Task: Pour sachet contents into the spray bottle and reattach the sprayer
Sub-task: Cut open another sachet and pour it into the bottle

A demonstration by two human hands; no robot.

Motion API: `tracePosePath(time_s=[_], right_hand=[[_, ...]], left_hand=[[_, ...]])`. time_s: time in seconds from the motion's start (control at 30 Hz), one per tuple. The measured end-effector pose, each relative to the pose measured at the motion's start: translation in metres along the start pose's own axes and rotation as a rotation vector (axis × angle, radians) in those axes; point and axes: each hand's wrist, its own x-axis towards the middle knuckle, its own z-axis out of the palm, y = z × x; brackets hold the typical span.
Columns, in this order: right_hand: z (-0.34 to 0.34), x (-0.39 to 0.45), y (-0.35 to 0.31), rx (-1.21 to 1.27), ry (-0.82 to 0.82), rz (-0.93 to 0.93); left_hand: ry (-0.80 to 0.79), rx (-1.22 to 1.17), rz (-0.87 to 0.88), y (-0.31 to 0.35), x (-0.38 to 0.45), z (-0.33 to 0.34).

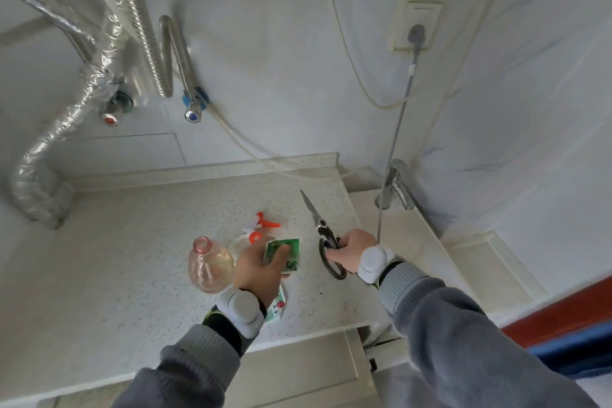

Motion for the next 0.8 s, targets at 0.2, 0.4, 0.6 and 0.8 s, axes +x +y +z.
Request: tracePosePath(time_s=[0.2,0.4,0.6,0.8], right_hand=[[-0.006,-0.022,-0.024,0.177,-0.047,-0.315],[0.000,-0.040,-0.076,0.140,-0.109,-0.479],[0.014,-0.053,-0.108,0.148,-0.163,-0.569],[0.015,-0.056,-0.132,0.174,-0.112,-0.571]], left_hand=[[0.071,-0.325,0.000,0.020,-0.006,-0.039],[0.173,-0.566,-0.033,0.032,-0.016,-0.097],[0.210,-0.775,-0.083,0.029,-0.015,-0.139],[0.227,-0.822,-0.106,0.021,-0.009,-0.163]])
